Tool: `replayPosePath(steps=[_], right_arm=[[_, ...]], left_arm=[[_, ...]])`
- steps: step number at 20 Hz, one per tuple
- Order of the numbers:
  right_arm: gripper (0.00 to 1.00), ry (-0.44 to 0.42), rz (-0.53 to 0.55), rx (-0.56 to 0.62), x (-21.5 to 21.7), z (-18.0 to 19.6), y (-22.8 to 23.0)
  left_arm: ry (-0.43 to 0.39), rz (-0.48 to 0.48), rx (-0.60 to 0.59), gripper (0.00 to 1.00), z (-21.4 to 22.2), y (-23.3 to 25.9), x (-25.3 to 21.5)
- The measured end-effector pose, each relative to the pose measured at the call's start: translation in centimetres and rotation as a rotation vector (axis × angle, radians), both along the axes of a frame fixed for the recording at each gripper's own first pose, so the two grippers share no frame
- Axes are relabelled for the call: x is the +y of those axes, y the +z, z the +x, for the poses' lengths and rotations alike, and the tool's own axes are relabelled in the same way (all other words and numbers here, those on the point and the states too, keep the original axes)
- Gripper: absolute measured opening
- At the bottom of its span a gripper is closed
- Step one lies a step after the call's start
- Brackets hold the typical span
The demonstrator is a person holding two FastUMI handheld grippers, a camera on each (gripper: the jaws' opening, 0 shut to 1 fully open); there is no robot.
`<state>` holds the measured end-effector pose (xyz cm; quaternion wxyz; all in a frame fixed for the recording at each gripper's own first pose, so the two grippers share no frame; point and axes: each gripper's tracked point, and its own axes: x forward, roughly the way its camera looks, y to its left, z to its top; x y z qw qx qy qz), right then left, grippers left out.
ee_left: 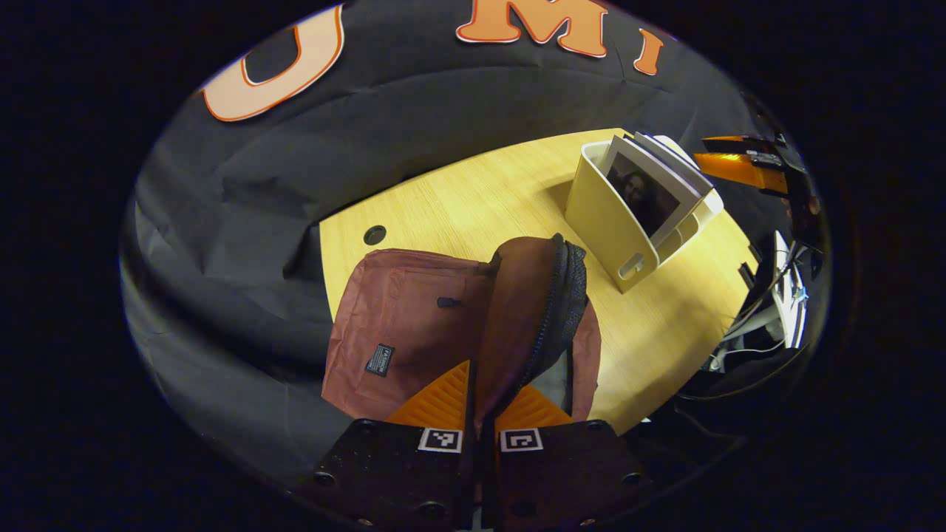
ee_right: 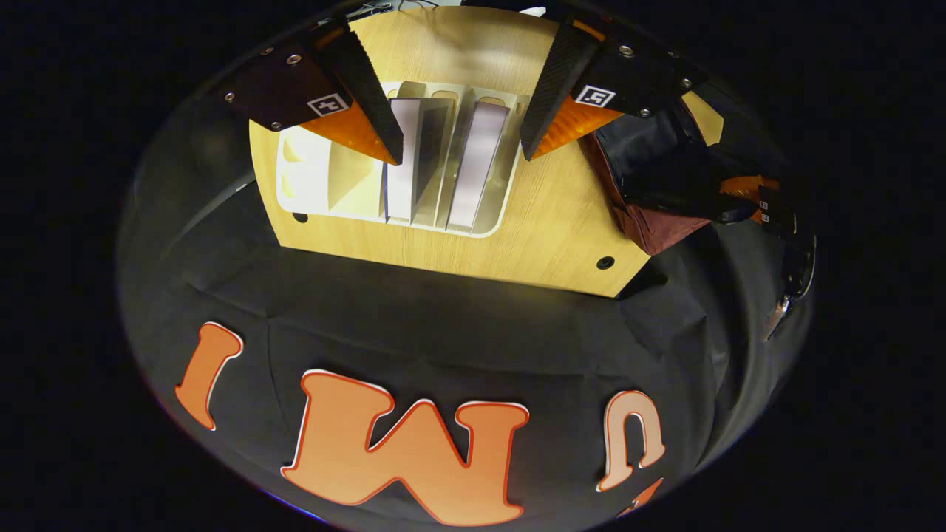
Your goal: Open the schoolbag, grab two books from the bookshelf and put them into the schoolbag.
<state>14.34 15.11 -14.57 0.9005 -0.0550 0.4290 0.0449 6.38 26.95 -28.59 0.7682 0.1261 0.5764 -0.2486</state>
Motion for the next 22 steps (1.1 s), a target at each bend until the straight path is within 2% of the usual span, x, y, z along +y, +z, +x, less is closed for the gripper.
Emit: replayPosePath(steps=[3,6,10,15,19,20,21,22], right_arm=[[0.95,0.036,-0.030,0.107,0.9,0.0,-1.2],[0.95,0.058,-0.021,0.214,1.9,0.0,-2.4],[0.95,0.042,-0.010,0.361,2.1,-0.3,-4.5],[0.93,0.010,-0.033,0.493,2.3,0.5,-7.3],[0.82,-0.043,-0.069,0.560,1.7,1.5,-10.0],[0.70,-0.057,-0.069,0.568,1.7,1.9,-10.4],[0.54,-0.078,-0.071,0.575,1.7,1.9,-10.7],[0.49,-0.094,-0.067,0.589,1.9,1.9,-10.9]], left_arm=[[-0.010,-0.056,0.070,0.05,0.3,0.2,1.1],[-0.009,-0.078,0.091,0.04,1.1,-0.1,1.8],[-0.045,-0.075,0.069,0.04,1.7,0.1,2.0],[-0.044,-0.087,0.068,0.04,1.7,0.0,2.3],[-0.044,-0.094,0.068,0.04,1.5,0.0,2.4],[-0.043,-0.095,0.070,0.04,1.5,0.0,2.4],[-0.044,-0.097,0.074,0.04,1.4,-0.1,2.3],[-0.047,-0.098,0.077,0.04,1.4,-0.1,2.2]])
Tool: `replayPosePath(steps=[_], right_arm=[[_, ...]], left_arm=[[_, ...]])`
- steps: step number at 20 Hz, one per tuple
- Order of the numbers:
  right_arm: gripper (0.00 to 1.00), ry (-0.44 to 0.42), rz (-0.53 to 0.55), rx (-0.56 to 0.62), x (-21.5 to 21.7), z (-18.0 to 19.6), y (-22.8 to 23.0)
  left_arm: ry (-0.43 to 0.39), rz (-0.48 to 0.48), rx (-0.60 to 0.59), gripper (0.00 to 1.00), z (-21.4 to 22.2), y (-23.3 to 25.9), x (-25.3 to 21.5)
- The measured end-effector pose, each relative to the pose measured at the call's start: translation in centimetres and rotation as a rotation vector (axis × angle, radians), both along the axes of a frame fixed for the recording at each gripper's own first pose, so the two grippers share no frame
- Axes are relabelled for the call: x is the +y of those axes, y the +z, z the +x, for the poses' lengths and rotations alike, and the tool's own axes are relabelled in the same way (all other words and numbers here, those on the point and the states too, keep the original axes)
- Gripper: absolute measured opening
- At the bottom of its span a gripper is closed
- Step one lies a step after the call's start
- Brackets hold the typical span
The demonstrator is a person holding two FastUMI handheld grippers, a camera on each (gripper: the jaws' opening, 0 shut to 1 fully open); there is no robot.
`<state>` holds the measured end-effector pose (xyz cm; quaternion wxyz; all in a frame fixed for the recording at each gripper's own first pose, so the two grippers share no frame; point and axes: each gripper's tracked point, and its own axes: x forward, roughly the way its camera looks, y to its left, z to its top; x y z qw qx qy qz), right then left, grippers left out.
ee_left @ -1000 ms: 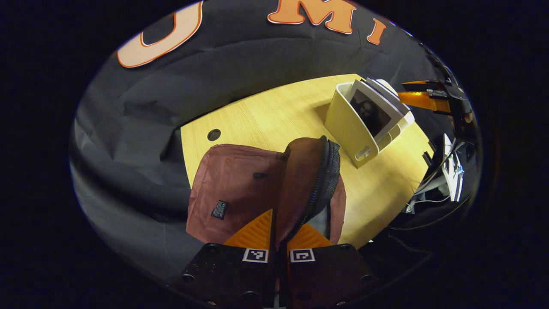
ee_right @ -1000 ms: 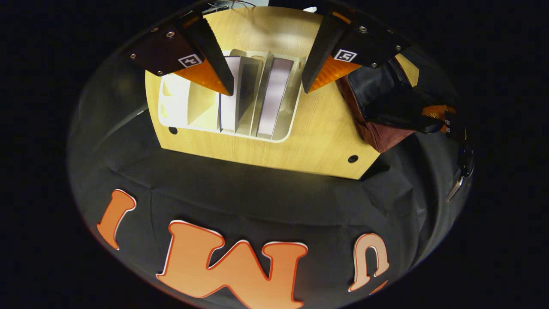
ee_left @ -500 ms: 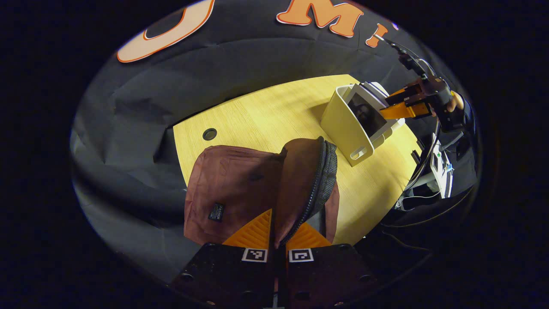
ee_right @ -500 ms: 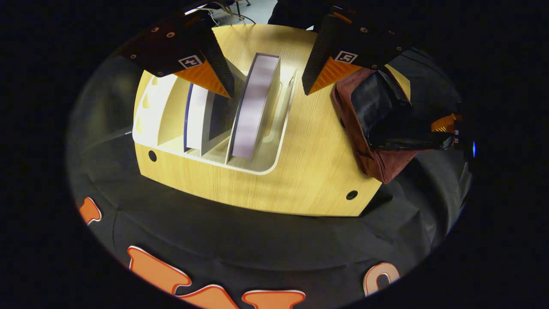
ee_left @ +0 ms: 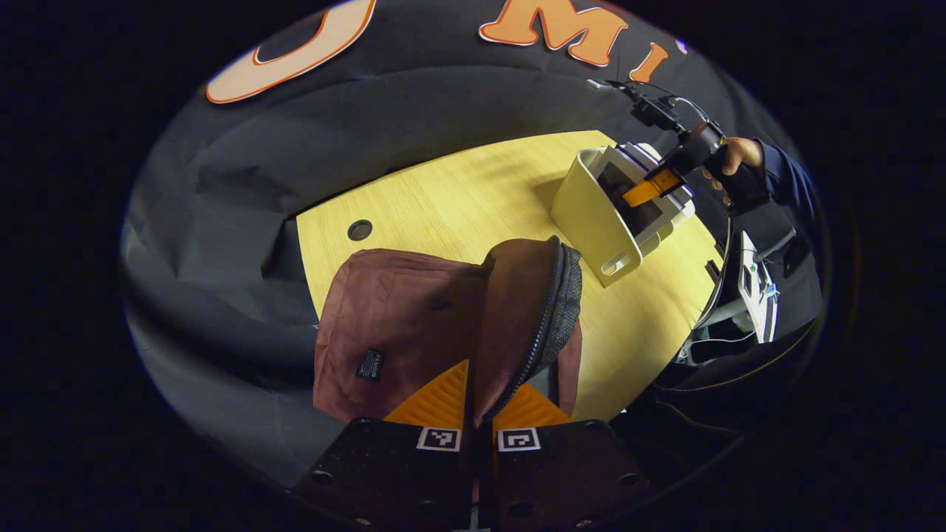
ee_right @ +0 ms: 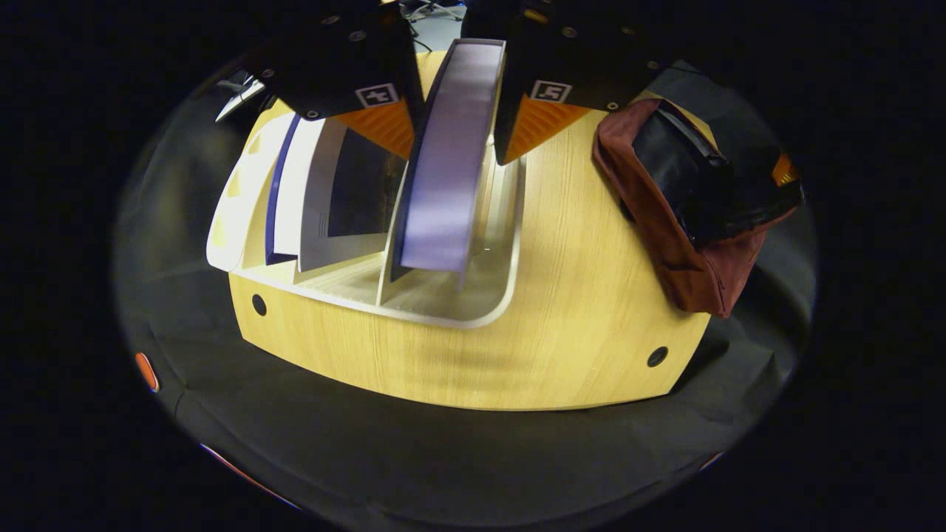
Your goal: Open the schoolbag, grab two books from the bookshelf and put them into the schoolbag.
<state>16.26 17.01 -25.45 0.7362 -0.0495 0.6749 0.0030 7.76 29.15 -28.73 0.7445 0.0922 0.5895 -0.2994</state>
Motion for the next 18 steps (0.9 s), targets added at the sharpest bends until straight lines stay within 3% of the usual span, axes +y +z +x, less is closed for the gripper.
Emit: replayPosePath(steps=[2,3,4,6,7,8,18], right_arm=[[0.43,-0.018,-0.002,0.018,-0.1,0.0,-0.4],[0.51,-0.027,-0.001,0.022,-0.2,0.0,-0.4],[0.40,-0.037,0.002,0.024,-0.2,0.0,-0.5],[0.39,-0.045,0.012,0.030,-0.3,-0.3,-0.1],[0.46,-0.032,0.019,0.024,-0.4,-0.5,0.5],[0.38,-0.024,0.023,0.013,-0.5,-0.6,1.1],[0.37,-0.020,0.129,-0.124,-1.8,-3.6,11.6]], left_arm=[[-0.009,0.001,0.004,0.04,-0.1,0.1,-0.1],[-0.015,0.004,0.005,0.04,-0.1,0.1,0.0],[-0.017,0.005,0.007,0.04,0.0,0.1,-0.1],[-0.019,0.009,0.010,0.04,0.0,0.1,-0.1],[-0.018,0.009,0.012,0.04,0.0,0.1,-0.1],[-0.018,0.009,0.013,0.04,-0.1,0.0,0.0],[-0.022,0.015,0.020,0.04,0.0,-0.2,-0.1]])
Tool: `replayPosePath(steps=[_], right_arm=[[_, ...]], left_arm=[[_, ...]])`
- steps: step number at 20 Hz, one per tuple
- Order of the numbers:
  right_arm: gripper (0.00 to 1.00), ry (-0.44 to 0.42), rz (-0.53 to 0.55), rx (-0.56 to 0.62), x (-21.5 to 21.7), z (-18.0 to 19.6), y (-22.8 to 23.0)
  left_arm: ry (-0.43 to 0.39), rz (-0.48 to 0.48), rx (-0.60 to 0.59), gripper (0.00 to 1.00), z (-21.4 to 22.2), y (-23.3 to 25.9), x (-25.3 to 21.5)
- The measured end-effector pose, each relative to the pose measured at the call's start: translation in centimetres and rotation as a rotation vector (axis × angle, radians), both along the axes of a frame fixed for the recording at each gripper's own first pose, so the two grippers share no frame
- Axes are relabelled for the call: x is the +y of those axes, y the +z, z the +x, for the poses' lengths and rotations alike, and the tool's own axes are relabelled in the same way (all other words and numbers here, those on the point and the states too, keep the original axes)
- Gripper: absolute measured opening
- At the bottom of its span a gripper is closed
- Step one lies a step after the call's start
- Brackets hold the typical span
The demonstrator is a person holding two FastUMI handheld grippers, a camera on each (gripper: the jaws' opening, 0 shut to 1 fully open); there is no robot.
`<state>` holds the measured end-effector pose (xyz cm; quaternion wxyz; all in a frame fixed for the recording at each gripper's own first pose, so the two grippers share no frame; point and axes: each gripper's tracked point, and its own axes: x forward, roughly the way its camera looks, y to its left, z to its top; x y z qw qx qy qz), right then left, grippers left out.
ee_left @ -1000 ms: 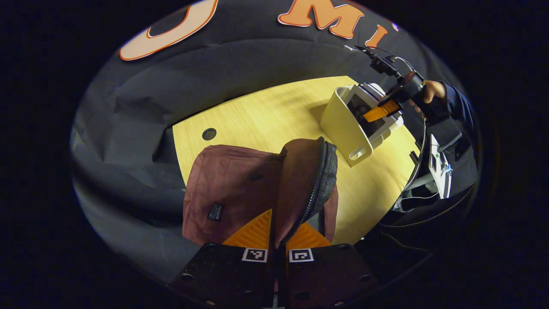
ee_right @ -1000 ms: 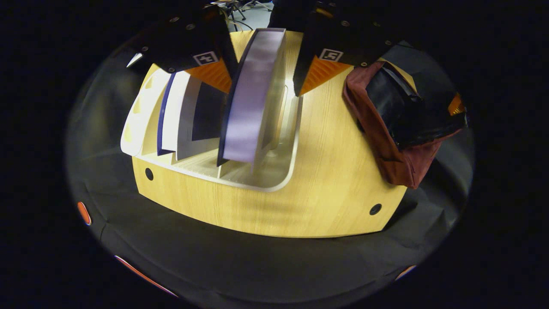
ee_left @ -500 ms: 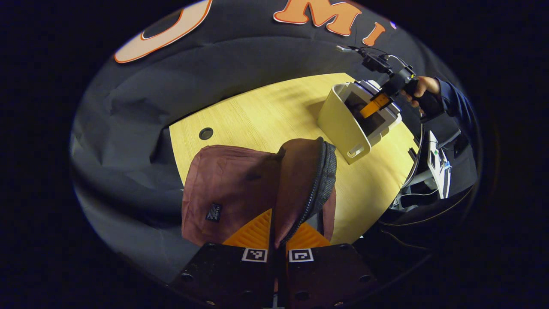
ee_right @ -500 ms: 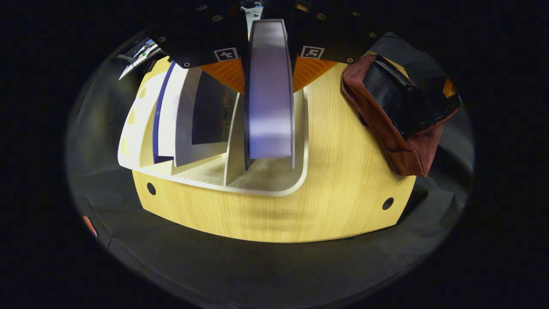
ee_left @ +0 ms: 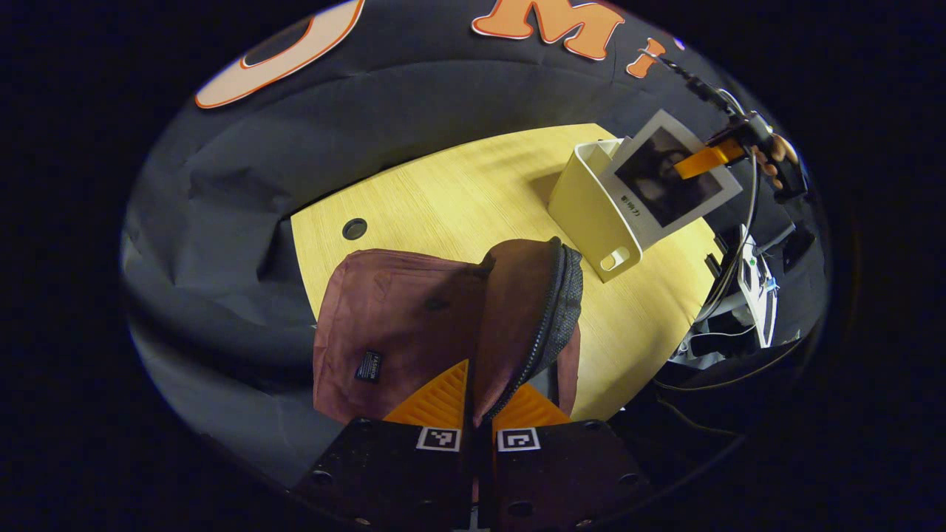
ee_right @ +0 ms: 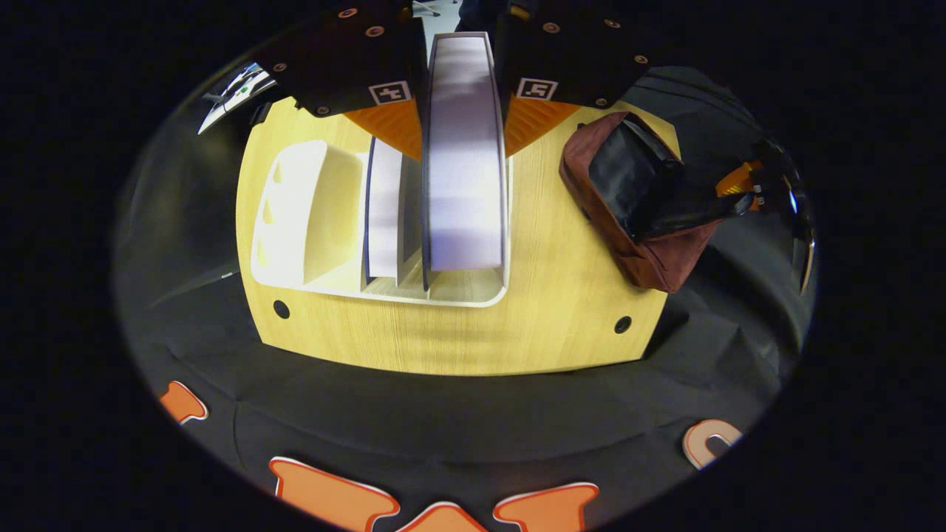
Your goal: Open the schoolbag, grab two books from the bookshelf and put them into the schoolbag.
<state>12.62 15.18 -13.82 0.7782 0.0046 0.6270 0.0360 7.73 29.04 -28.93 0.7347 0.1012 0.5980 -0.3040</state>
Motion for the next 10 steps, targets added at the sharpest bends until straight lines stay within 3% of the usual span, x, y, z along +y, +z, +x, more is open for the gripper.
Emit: replayPosePath(steps=[5,10], right_arm=[[0.36,-0.011,0.077,-0.103,0.7,-2.3,3.6],[0.36,-0.065,0.233,-0.181,2.6,-4.4,4.9]], left_arm=[[0.005,-0.005,-0.002,0.04,0.2,-0.2,-0.3],[0.009,-0.002,-0.008,0.04,0.1,-0.1,-0.6]])
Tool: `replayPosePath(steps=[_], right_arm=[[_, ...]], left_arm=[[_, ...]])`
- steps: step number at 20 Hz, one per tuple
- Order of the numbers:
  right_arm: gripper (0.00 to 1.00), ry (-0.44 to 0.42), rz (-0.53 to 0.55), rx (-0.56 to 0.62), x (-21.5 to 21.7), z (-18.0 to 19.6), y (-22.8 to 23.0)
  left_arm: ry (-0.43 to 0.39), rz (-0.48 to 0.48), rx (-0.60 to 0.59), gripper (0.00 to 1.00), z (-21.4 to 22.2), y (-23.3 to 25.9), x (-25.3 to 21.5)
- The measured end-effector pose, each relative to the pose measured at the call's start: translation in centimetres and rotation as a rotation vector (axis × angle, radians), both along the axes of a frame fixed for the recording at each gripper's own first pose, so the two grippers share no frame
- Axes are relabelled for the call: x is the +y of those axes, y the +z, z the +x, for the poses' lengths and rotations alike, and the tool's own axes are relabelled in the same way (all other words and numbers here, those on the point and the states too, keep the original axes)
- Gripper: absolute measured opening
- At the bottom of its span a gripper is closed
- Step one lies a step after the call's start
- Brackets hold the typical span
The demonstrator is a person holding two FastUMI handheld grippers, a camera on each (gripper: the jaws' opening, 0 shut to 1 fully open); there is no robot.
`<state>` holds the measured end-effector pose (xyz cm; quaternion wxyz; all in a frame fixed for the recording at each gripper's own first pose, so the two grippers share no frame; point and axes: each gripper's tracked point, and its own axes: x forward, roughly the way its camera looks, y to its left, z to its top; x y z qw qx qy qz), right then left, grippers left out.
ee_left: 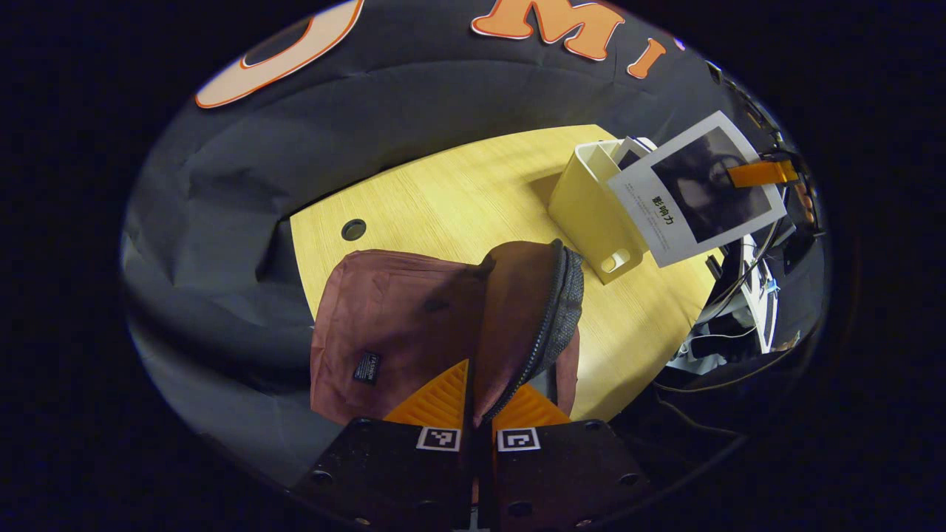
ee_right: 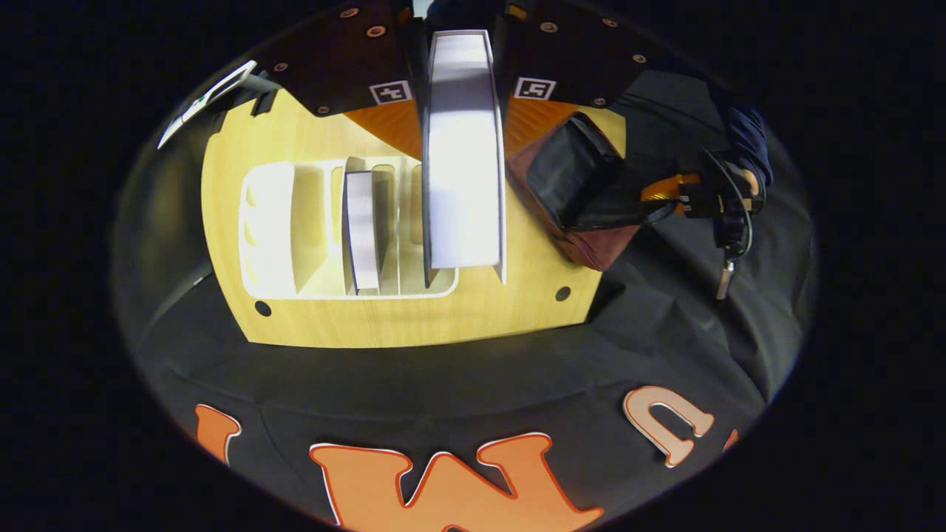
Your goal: Open the schoolbag, grab two books from the bookshelf and put them into the schoolbag.
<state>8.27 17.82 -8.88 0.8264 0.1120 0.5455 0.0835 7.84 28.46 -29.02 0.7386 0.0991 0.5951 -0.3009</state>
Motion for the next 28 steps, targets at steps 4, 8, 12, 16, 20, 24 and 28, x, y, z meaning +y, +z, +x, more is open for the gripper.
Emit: replayPosePath(steps=[4,8,12,16,20,24,28], right_arm=[[0.35,-0.016,0.100,-0.013,3.5,-1.2,-1.5],[0.35,-0.010,0.221,0.017,8.2,-2.4,-4.4],[0.35,-0.030,0.324,0.046,12.0,-3.5,-7.4],[0.35,-0.091,0.389,0.068,14.8,-3.3,-11.1],[0.35,-0.147,0.454,0.072,17.7,-3.2,-13.8],[0.35,-0.184,0.513,0.047,21.1,-2.4,-15.8],[0.35,-0.173,0.552,0.052,24.7,-2.3,-18.2]], left_arm=[[-0.003,0.004,-0.003,0.04,0.1,0.2,-1.0],[-0.010,0.010,-0.016,0.04,0.3,0.7,-2.4],[-0.012,0.011,-0.012,0.04,-0.2,1.1,-3.4],[-0.011,0.007,-0.005,0.04,-0.4,1.6,-4.6],[-0.006,0.001,0.001,0.04,-0.7,1.4,-5.3],[-0.015,-0.010,0.006,0.04,-1.1,1.2,-6.1],[-0.021,-0.029,0.003,0.04,-1.3,1.2,-6.8]])
